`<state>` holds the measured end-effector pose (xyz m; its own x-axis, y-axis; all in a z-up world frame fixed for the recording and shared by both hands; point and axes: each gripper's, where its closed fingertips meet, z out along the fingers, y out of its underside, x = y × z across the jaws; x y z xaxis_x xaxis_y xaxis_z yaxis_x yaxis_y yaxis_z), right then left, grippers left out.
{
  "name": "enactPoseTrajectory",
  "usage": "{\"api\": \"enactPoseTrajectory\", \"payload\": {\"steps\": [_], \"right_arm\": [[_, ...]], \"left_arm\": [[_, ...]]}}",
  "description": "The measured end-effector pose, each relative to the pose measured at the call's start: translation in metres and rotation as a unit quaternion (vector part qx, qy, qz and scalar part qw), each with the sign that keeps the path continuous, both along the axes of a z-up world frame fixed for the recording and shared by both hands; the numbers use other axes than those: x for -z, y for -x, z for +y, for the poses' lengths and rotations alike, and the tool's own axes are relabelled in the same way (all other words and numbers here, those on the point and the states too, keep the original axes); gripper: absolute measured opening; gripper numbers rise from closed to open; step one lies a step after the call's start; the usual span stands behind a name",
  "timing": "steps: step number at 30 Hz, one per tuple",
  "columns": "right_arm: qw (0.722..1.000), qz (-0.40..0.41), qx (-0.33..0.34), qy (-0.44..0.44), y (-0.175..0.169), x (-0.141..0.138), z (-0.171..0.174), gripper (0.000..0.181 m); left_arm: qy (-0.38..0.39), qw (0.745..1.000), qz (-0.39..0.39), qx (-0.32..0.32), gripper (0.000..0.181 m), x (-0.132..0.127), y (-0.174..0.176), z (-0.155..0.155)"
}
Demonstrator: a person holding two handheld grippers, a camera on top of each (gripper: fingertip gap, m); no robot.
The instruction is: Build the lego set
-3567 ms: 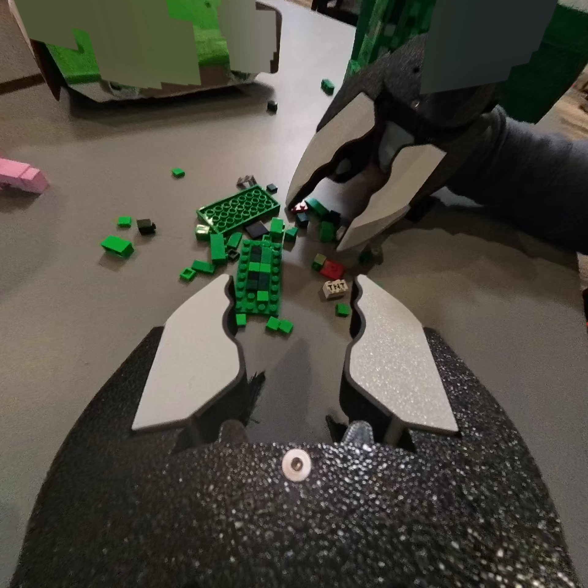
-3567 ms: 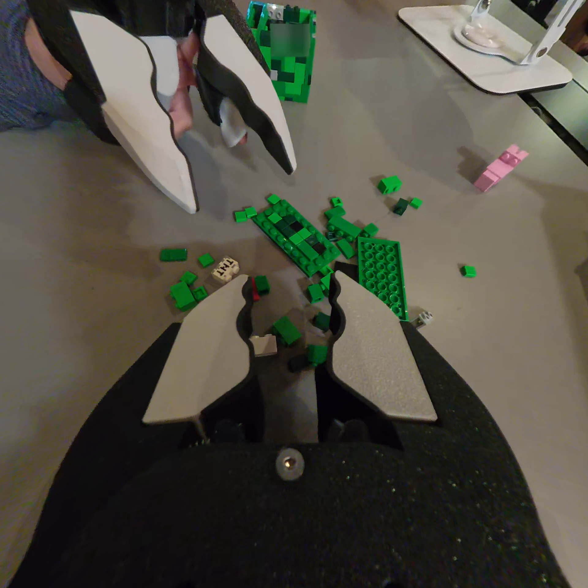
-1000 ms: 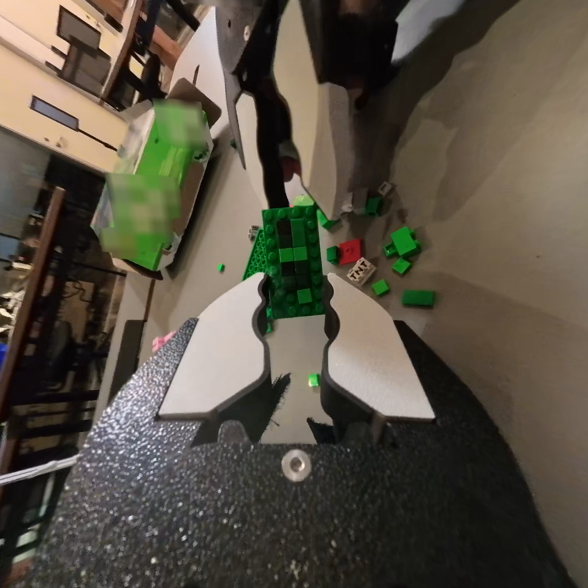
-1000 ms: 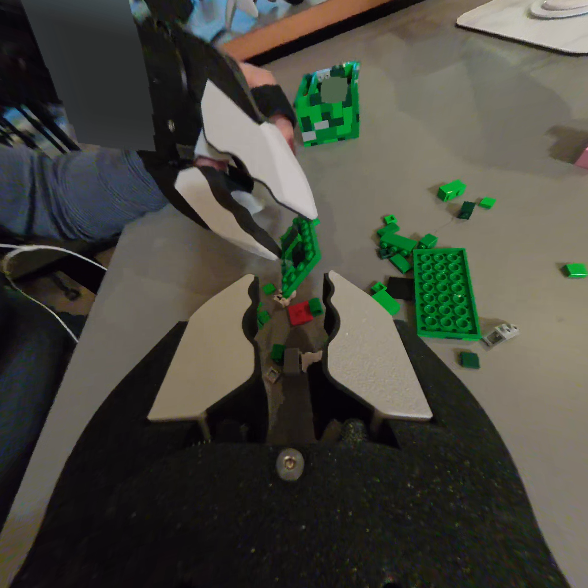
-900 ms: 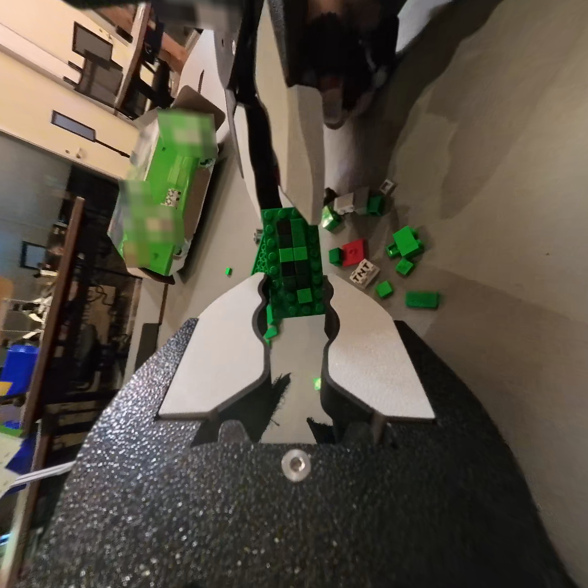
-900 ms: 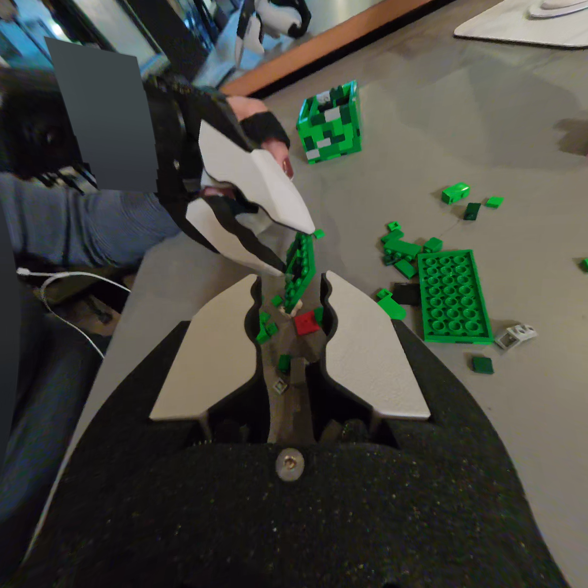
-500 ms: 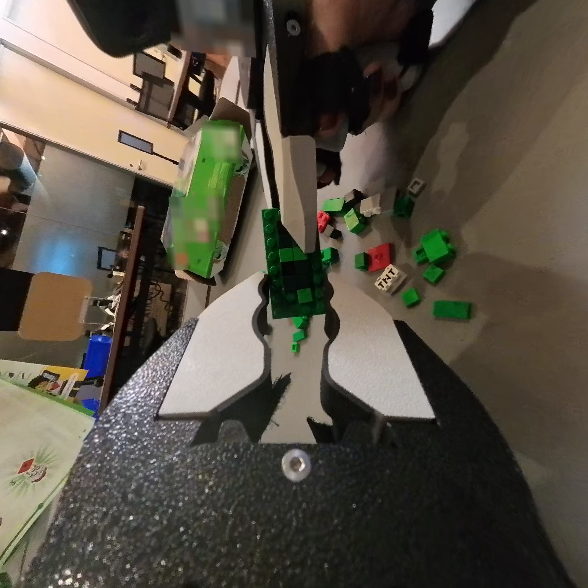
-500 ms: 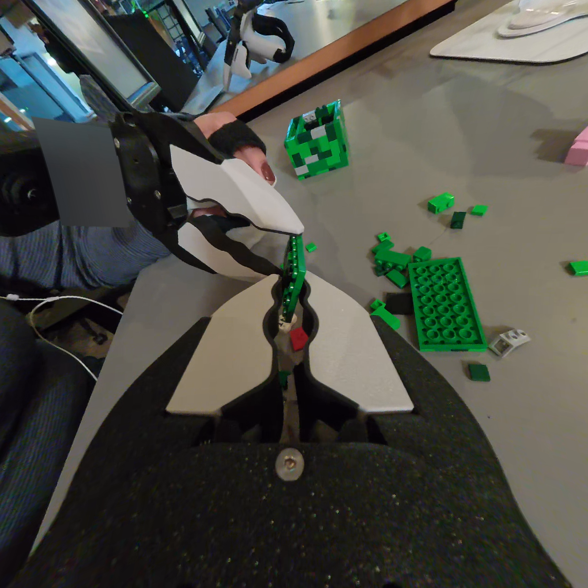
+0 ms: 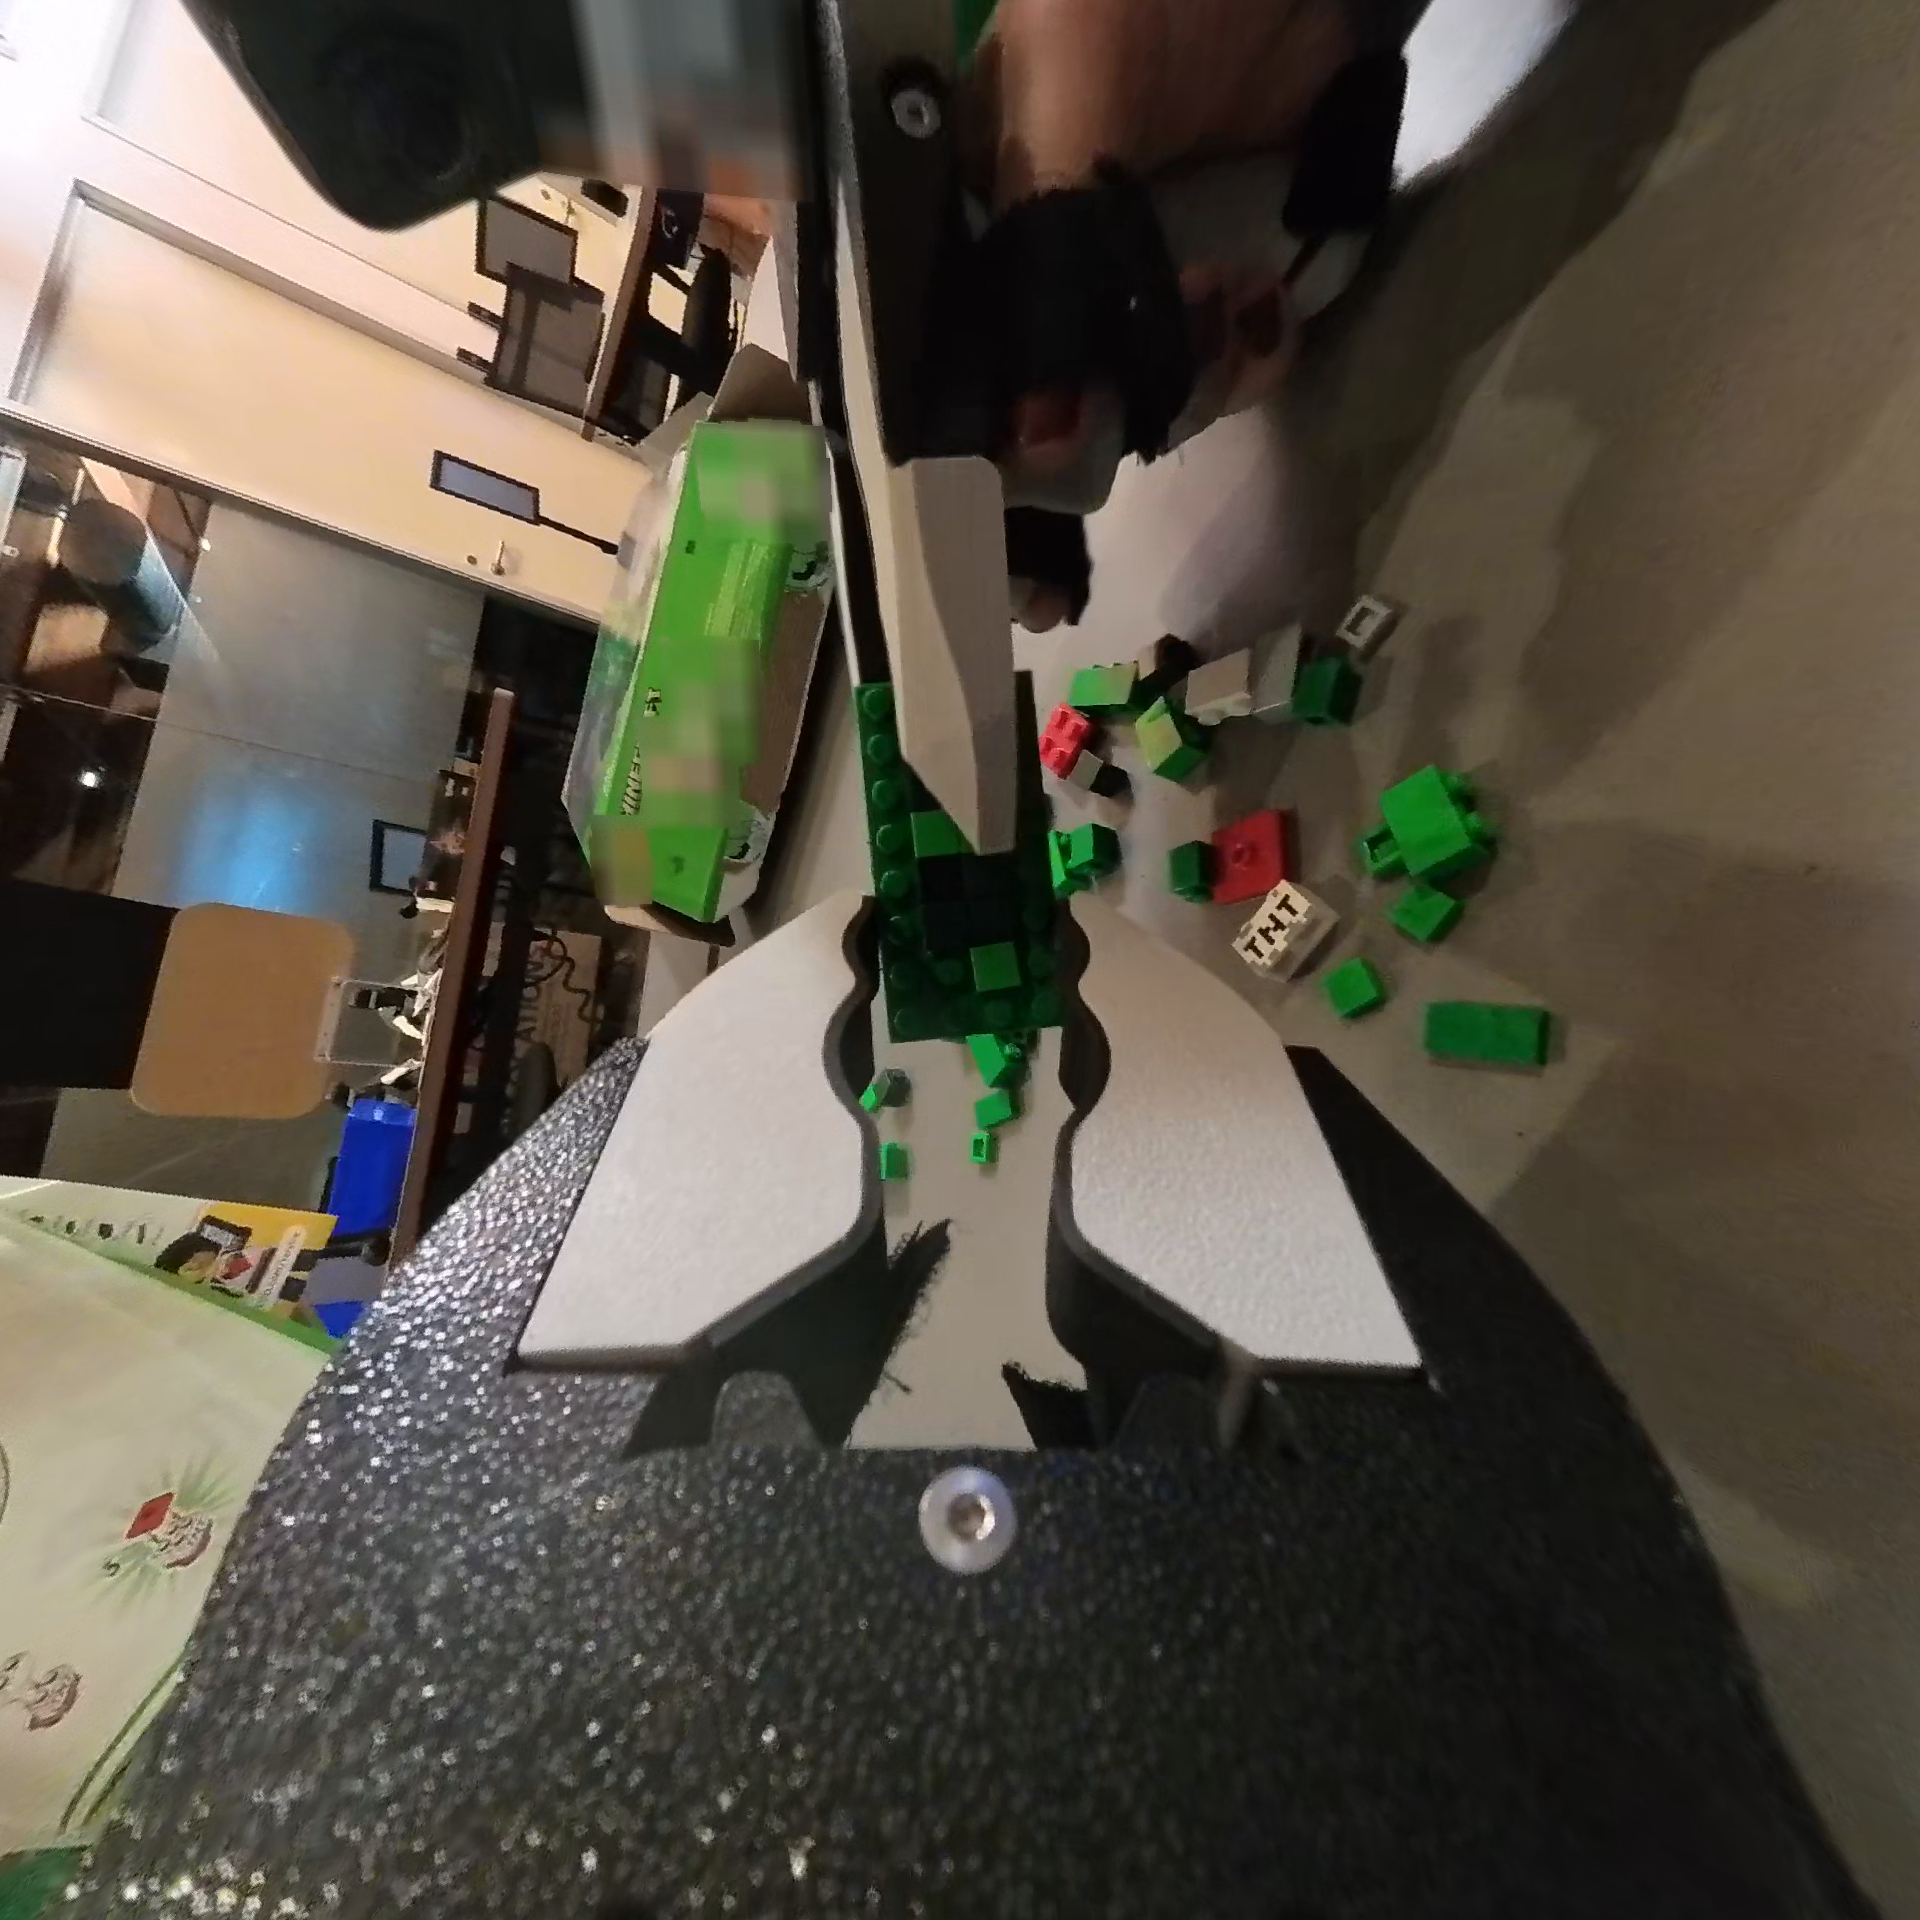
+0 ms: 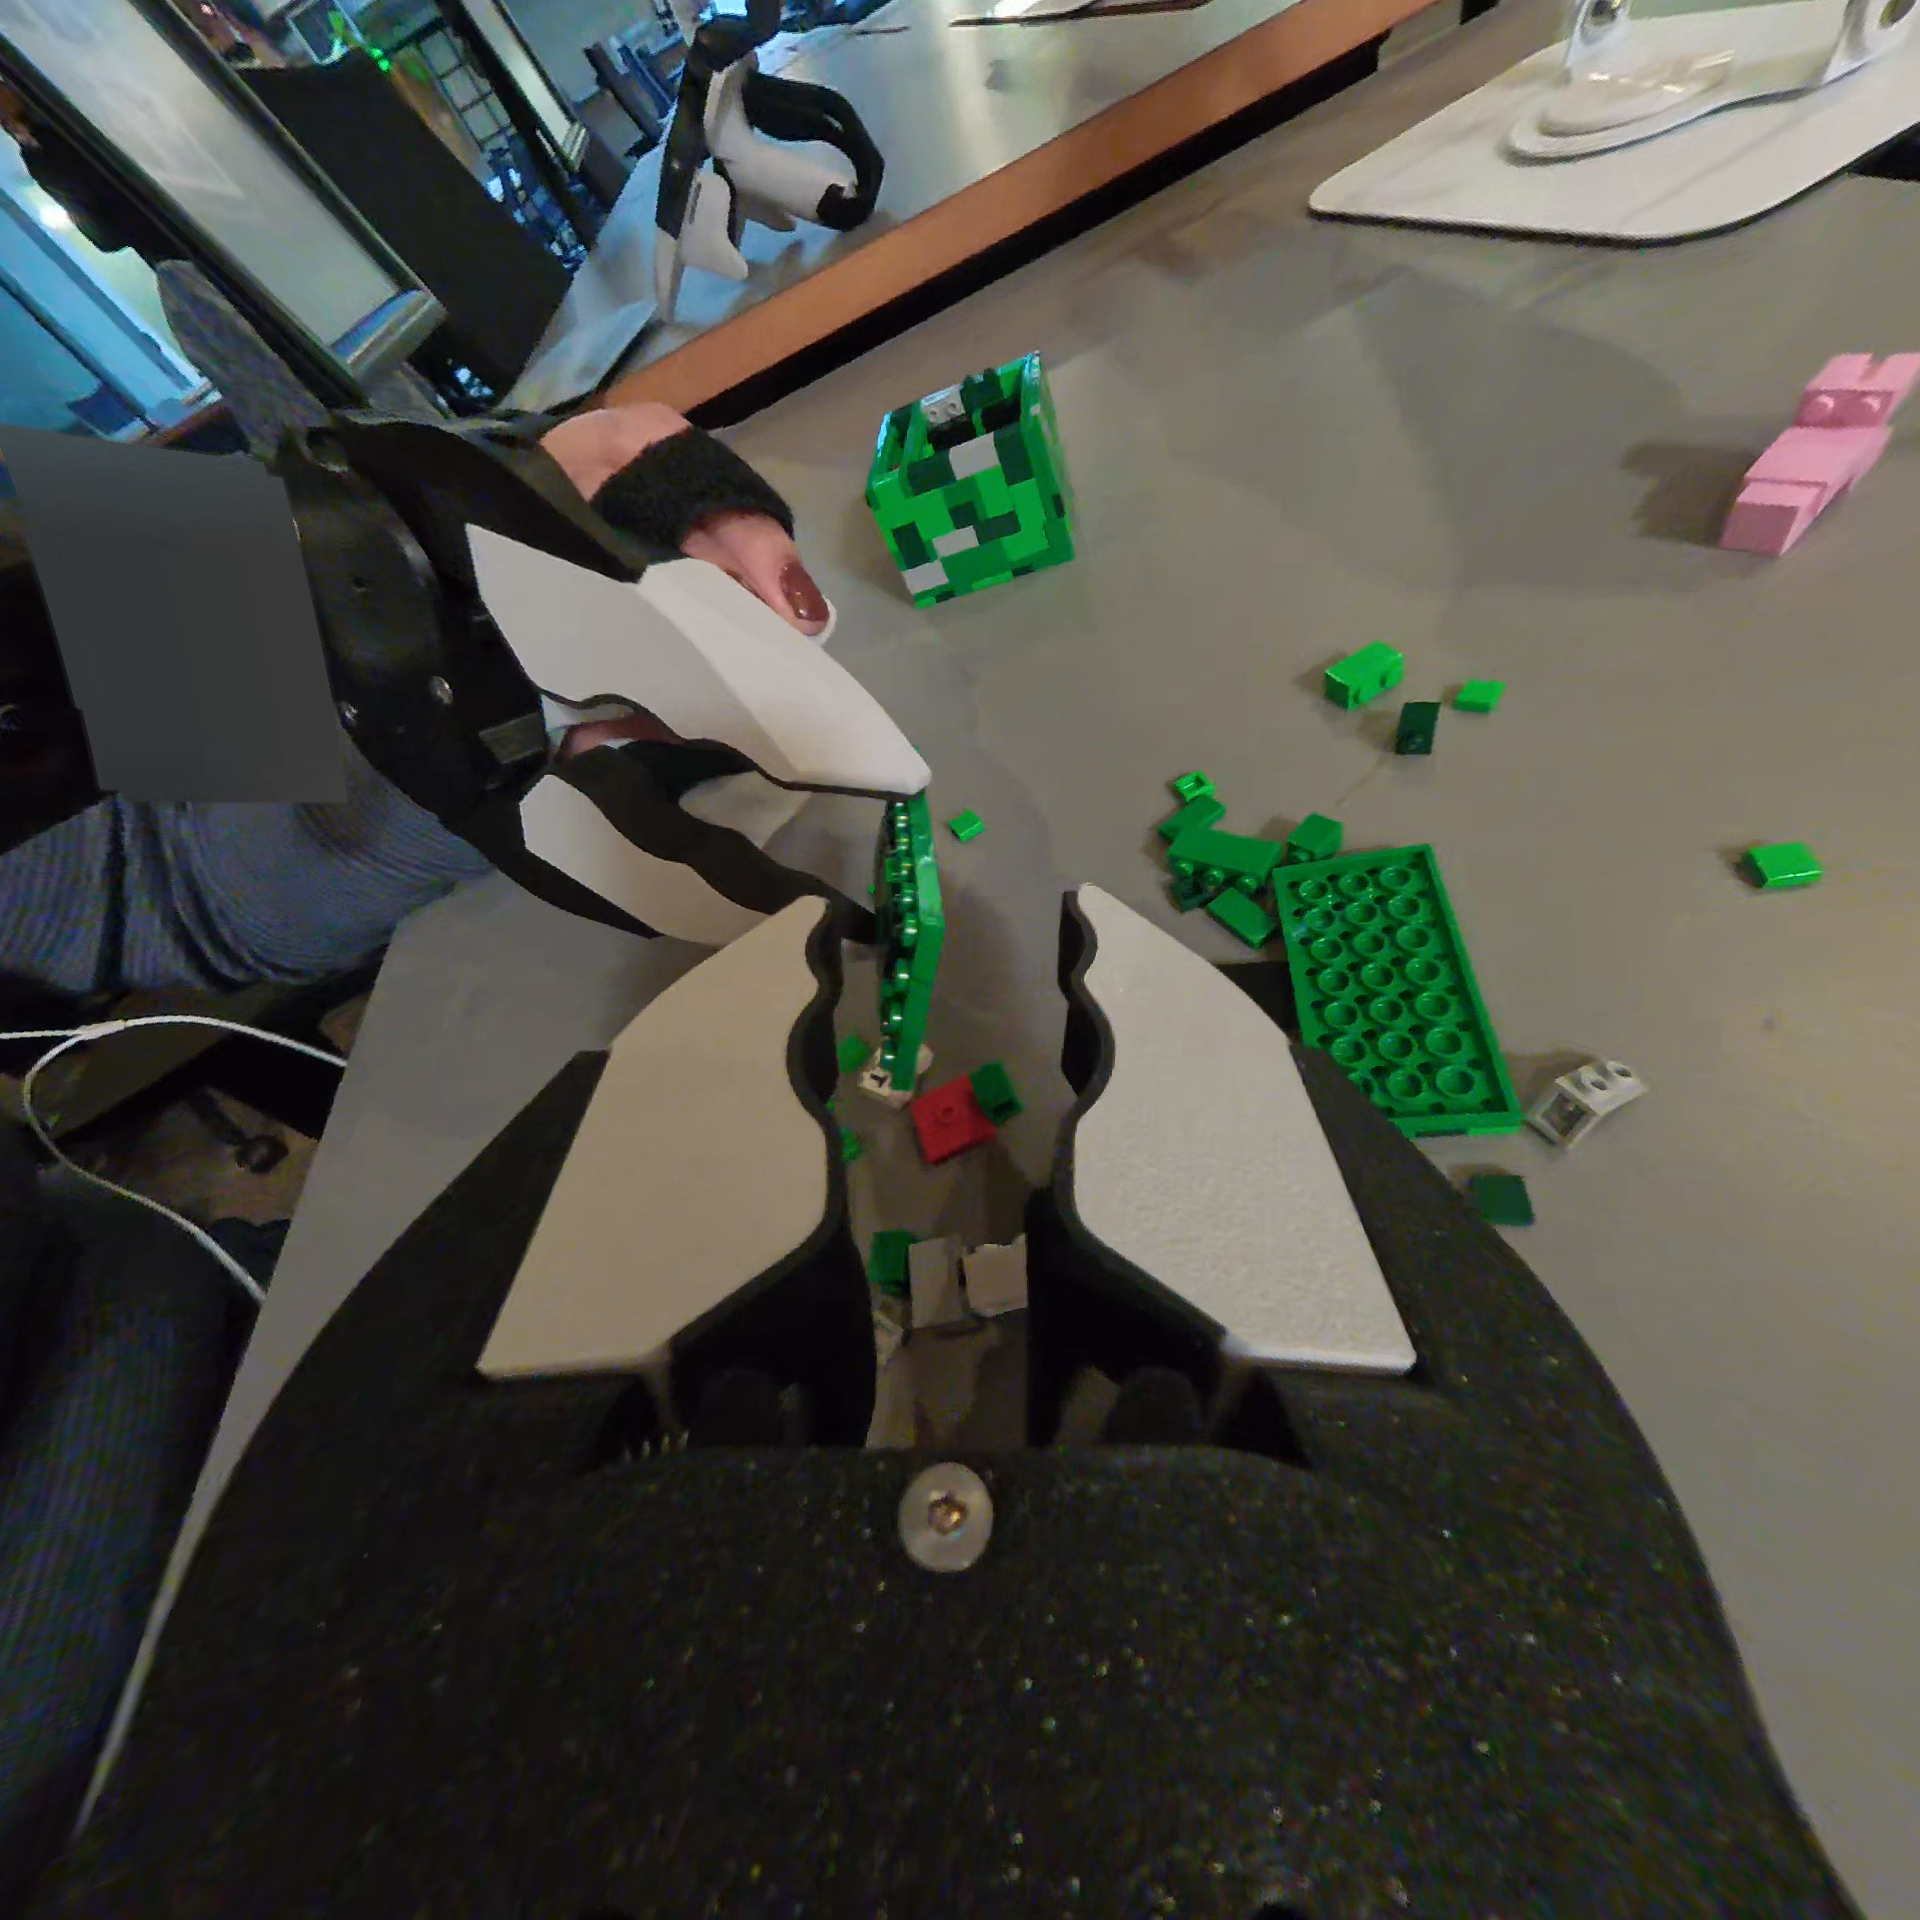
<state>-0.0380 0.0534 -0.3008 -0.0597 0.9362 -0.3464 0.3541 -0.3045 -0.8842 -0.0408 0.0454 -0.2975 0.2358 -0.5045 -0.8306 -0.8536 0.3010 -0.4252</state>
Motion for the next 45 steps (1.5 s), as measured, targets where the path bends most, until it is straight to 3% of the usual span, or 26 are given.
{"api": "enactPoseTrajectory", "payload": {"steps": [9,15,19,24,26,28,34,40,45], "right_arm": [[0.999,0.033,0.009,-0.034,-0.002,-0.011,0.004,0.014],[1.000,0.012,-0.011,-0.002,0.000,-0.002,-0.002,0.027],[0.999,0.030,-0.017,0.015,0.002,-0.007,-0.006,0.009],[0.998,0.050,-0.022,0.039,0.000,-0.013,-0.004,0.006],[0.998,0.058,-0.009,0.023,-0.001,-0.015,0.000,0.006],[0.998,0.067,0.008,0.003,-0.002,-0.019,0.007,0.006],[0.993,0.096,0.061,-0.039,-0.006,-0.031,0.024,0.006],[0.991,0.115,0.068,-0.027,-0.003,-0.035,0.022,0.006],[0.990,0.113,0.077,-0.024,-0.001,-0.035,0.022,0.006]], "left_arm": [[-0.005,1.000,-0.005,-0.010,0.032,-0.002,0.002,0.002],[-0.012,1.000,-0.002,-0.008,0.031,-0.002,0.001,0.002],[-0.013,1.000,0.001,-0.008,0.032,-0.002,0.000,0.002],[-0.014,0.999,-0.037,-0.012,0.031,-0.008,-0.002,0.005],[-0.001,0.998,-0.054,-0.044,0.050,-0.007,0.004,0.013],[0.010,0.995,-0.069,-0.071,0.058,-0.007,0.012,0.019],[-0.033,0.987,-0.137,-0.079,0.030,-0.029,0.012,0.019],[-0.112,0.986,-0.064,-0.106,0.015,-0.025,0.007,0.025],[-0.104,0.983,-0.107,-0.111,0.006,-0.027,0.008,0.027]]}}
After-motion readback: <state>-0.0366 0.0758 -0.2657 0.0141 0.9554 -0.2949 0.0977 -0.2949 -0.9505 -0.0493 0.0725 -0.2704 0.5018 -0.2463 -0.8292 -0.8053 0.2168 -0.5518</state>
